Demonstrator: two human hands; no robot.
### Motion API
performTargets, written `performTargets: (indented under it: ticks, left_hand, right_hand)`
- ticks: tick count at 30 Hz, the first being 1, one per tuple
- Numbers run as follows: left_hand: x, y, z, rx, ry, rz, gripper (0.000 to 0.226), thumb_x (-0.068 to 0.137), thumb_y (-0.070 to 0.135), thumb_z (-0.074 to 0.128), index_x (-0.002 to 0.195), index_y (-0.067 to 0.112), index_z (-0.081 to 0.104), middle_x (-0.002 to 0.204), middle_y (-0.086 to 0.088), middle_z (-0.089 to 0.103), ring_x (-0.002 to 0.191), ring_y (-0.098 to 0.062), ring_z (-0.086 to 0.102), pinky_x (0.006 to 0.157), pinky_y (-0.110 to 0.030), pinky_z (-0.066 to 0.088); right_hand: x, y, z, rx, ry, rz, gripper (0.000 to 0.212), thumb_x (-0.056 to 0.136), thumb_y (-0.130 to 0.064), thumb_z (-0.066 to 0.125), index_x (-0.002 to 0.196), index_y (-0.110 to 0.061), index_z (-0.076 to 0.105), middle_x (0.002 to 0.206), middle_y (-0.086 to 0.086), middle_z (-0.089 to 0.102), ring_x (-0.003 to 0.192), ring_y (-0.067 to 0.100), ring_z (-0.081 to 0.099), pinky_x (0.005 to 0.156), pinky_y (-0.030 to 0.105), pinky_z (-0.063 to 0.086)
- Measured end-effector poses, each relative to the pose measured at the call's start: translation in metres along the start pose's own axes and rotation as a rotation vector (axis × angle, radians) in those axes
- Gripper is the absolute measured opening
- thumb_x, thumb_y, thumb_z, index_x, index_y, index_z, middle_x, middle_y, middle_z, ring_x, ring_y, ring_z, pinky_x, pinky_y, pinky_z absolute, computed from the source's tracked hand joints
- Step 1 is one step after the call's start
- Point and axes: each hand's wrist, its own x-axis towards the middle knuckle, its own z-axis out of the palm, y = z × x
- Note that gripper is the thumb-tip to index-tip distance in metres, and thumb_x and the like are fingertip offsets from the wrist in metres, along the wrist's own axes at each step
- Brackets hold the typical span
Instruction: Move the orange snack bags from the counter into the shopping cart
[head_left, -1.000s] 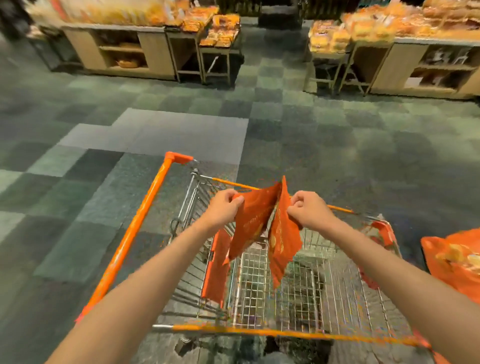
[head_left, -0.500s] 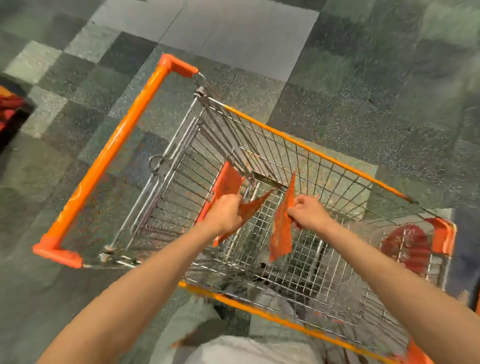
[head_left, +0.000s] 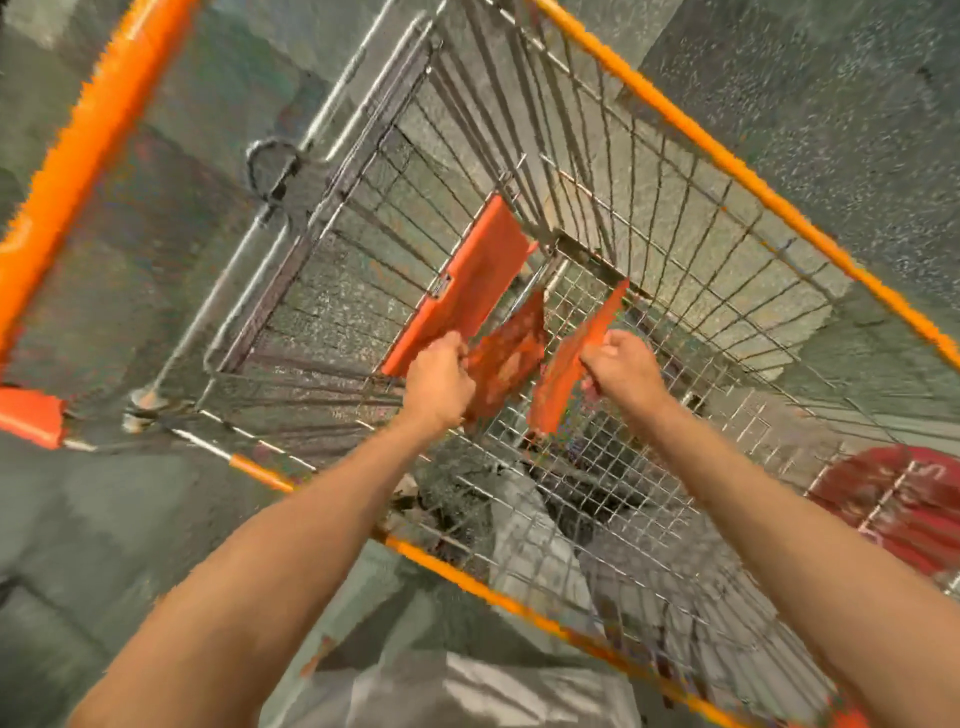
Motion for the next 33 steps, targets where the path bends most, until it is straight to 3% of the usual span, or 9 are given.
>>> performTargets:
  ticks: [3, 8, 10, 13, 17, 23, 26, 30, 33]
  left_hand:
    - [0.008, -0.012, -0.001, 0.011, 0.017, -0.038, 0.015, 0.080, 0.000, 0.051, 0.090, 0.010, 0.055, 0.092, -0.012, 0.065, 0.087, -0.034, 0.061, 0.075, -0.040, 0.049]
    - [0.009, -0.024, -0.004, -0.054, 0.071, -0.013, 0.019, 0.090, -0.005, 0.047, 0.087, 0.013, 0.051, 0.089, 0.004, 0.054, 0.079, -0.014, 0.054, 0.068, -0.017, 0.042]
    - [0.008, -0.022, -0.001, -0.083, 0.097, 0.045, 0.015, 0.092, -0.003, 0.045, 0.087, 0.009, 0.053, 0.090, 0.000, 0.057, 0.079, -0.017, 0.055, 0.070, -0.021, 0.044]
    - [0.007, -0.021, 0.009, -0.131, 0.114, 0.093, 0.012, 0.089, -0.003, 0.046, 0.085, 0.007, 0.051, 0.085, -0.009, 0.059, 0.075, -0.025, 0.056, 0.069, -0.039, 0.048]
    - [-0.001, -0.027, 0.017, -0.086, -0.003, -0.030, 0.015, 0.087, -0.004, 0.053, 0.091, 0.010, 0.050, 0.086, -0.006, 0.062, 0.074, -0.019, 0.056, 0.065, -0.028, 0.046]
    - [-0.002, -0.035, 0.012, 0.116, -0.157, -0.073, 0.026, 0.079, -0.002, 0.061, 0.093, 0.013, 0.045, 0.082, -0.003, 0.057, 0.071, -0.024, 0.058, 0.060, -0.034, 0.048]
    - [-0.003, -0.037, 0.010, 0.164, -0.192, -0.098, 0.025, 0.081, 0.002, 0.063, 0.100, 0.010, 0.048, 0.082, -0.004, 0.060, 0.069, -0.023, 0.057, 0.059, -0.030, 0.045]
    - [-0.003, -0.038, 0.006, 0.220, -0.212, -0.144, 0.024, 0.084, 0.011, 0.064, 0.105, 0.012, 0.052, 0.087, -0.005, 0.064, 0.070, -0.025, 0.059, 0.058, -0.032, 0.044]
    - [-0.003, -0.041, 0.002, 0.237, -0.193, -0.187, 0.022, 0.084, 0.011, 0.062, 0.105, 0.013, 0.054, 0.088, -0.003, 0.063, 0.073, -0.024, 0.059, 0.062, -0.033, 0.047]
  right_hand:
    - [0.020, -0.003, 0.007, 0.043, 0.047, 0.040, 0.013, 0.092, -0.002, 0.052, 0.082, -0.010, 0.050, 0.068, 0.003, 0.055, 0.052, 0.011, 0.051, 0.043, 0.019, 0.043]
    - [0.047, -0.018, 0.016, 0.060, 0.068, 0.021, 0.011, 0.092, -0.003, 0.050, 0.084, -0.009, 0.052, 0.069, 0.006, 0.056, 0.051, 0.011, 0.051, 0.047, 0.023, 0.045]
    - [0.053, -0.027, 0.021, 0.071, 0.126, -0.005, 0.015, 0.091, -0.001, 0.049, 0.080, -0.010, 0.048, 0.065, 0.004, 0.054, 0.044, 0.007, 0.049, 0.042, 0.020, 0.044]
    - [0.060, -0.038, 0.027, 0.089, 0.151, -0.039, 0.023, 0.092, 0.000, 0.048, 0.075, -0.014, 0.043, 0.061, 0.000, 0.052, 0.040, 0.004, 0.048, 0.040, 0.017, 0.041]
    - [0.070, -0.041, 0.032, 0.027, 0.105, -0.044, 0.017, 0.093, -0.002, 0.047, 0.081, -0.014, 0.047, 0.062, 0.001, 0.054, 0.043, 0.005, 0.049, 0.043, 0.021, 0.041]
    - [0.085, -0.041, 0.039, 0.045, 0.032, -0.040, 0.008, 0.096, -0.005, 0.048, 0.103, -0.005, 0.049, 0.070, 0.002, 0.054, 0.049, 0.006, 0.049, 0.041, 0.017, 0.039]
    - [0.090, -0.037, 0.046, -0.003, 0.041, -0.002, 0.001, 0.095, -0.006, 0.050, 0.096, -0.006, 0.050, 0.067, 0.003, 0.056, 0.044, 0.005, 0.052, 0.041, 0.020, 0.040]
    - [0.092, -0.045, 0.061, 0.013, 0.059, 0.014, 0.024, 0.094, 0.000, 0.047, 0.076, -0.015, 0.043, 0.063, 0.004, 0.057, 0.043, 0.009, 0.055, 0.043, 0.021, 0.047]
    - [0.092, -0.055, 0.070, 0.060, 0.024, -0.009, 0.022, 0.096, -0.005, 0.049, 0.077, -0.016, 0.045, 0.067, 0.006, 0.060, 0.045, 0.010, 0.058, 0.045, 0.021, 0.050]
